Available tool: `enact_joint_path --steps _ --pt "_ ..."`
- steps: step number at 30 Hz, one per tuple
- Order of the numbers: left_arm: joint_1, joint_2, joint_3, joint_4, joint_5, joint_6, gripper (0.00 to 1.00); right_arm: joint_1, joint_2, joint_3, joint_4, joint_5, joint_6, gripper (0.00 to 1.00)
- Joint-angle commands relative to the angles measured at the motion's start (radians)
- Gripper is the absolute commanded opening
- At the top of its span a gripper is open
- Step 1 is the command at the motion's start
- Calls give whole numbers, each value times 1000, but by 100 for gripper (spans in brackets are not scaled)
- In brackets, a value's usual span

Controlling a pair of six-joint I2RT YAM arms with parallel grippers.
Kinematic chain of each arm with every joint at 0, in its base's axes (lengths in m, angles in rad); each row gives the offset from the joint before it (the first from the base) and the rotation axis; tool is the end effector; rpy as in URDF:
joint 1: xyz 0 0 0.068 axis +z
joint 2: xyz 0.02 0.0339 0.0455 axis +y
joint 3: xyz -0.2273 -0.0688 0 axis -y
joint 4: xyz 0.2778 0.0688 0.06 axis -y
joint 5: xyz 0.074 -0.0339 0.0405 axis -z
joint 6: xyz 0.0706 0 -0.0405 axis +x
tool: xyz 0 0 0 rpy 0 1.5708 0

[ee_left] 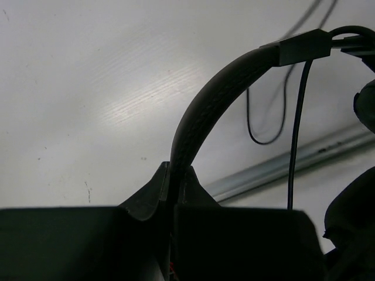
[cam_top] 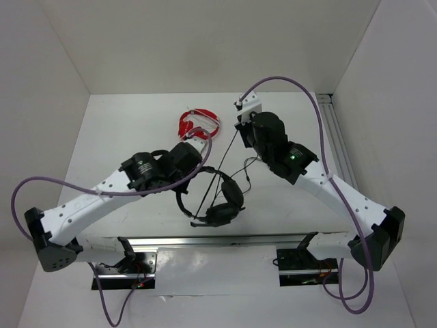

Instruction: Wrap the headphones

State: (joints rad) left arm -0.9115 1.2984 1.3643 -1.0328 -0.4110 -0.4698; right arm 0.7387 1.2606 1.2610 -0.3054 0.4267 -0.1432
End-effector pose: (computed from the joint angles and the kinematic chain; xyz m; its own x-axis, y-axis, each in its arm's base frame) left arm 0.2127 -0.2284 0.2964 -0.7147 0.2447 -0.6552 0.2939 0.9551 0.0362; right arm 0.2860 0.2210 0.3485 -0.1739 -0.3341 -0.9263 -0.3495 0.9004 -0.2591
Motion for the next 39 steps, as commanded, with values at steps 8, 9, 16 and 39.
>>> enact_joint_path --steps 8,9,16,39 --pt "-79 -151 509 -295 83 -7 0 -183 -36 -150 248 -498 108 0" --pt "-79 -140 550 -314 83 -7 0 -194 -24 -163 264 -579 132 0" --pt "-79 -91 809 -328 -13 -41 0 -185 68 -290 537 -718 252 0" --pt "-61 -156 805 -202 -354 -378 0 151 769 -321 1243 -804 583 33"
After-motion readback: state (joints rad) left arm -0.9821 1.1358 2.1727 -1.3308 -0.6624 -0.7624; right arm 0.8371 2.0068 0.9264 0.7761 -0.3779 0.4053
